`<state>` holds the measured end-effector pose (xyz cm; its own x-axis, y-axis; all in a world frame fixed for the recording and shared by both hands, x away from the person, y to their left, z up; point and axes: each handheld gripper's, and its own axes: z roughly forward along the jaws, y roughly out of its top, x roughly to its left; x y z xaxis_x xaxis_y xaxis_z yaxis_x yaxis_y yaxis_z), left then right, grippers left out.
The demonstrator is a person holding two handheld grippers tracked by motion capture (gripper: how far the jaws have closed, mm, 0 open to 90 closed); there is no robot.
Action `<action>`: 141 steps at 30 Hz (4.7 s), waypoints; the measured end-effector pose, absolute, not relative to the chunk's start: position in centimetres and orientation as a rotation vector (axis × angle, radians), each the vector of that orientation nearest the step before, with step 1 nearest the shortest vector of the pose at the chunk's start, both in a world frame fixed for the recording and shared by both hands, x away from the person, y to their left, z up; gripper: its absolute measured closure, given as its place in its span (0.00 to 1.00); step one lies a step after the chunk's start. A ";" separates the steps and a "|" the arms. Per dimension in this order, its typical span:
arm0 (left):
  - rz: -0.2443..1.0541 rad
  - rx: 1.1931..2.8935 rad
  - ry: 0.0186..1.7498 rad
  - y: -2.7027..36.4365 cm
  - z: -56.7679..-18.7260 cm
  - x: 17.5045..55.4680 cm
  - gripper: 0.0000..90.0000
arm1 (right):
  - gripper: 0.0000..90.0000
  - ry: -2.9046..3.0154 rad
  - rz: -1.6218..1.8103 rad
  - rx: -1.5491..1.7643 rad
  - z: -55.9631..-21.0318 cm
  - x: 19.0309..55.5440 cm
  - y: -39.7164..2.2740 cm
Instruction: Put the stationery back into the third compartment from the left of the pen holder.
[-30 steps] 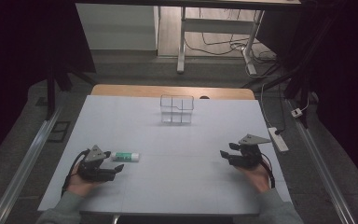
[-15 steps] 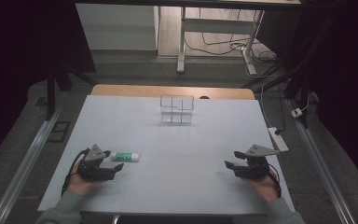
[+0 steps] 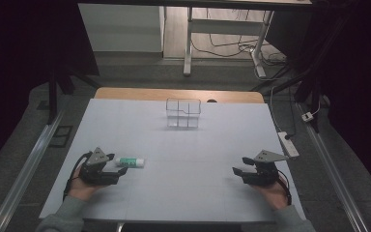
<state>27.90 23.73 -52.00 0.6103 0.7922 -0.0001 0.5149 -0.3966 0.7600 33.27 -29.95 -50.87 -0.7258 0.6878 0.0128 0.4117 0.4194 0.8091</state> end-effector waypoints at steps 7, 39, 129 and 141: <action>0.487 2.115 0.993 23.7 -51.2 28.2 0.27 | 0.40 2.359 1.198 0.949 -50.9 33.3 -30.0; 0.421 2.399 0.735 20.8 -49.5 31.6 0.28 | 0.39 2.388 1.171 0.959 -51.2 33.3 -30.0; 0.233 2.654 0.467 18.1 -49.8 37.2 0.72 | 0.39 2.400 1.152 0.958 -51.5 33.4 -29.9; 0.289 2.470 0.547 18.8 -47.7 36.8 0.72 | 0.39 2.385 1.150 0.967 -51.4 33.3 -29.9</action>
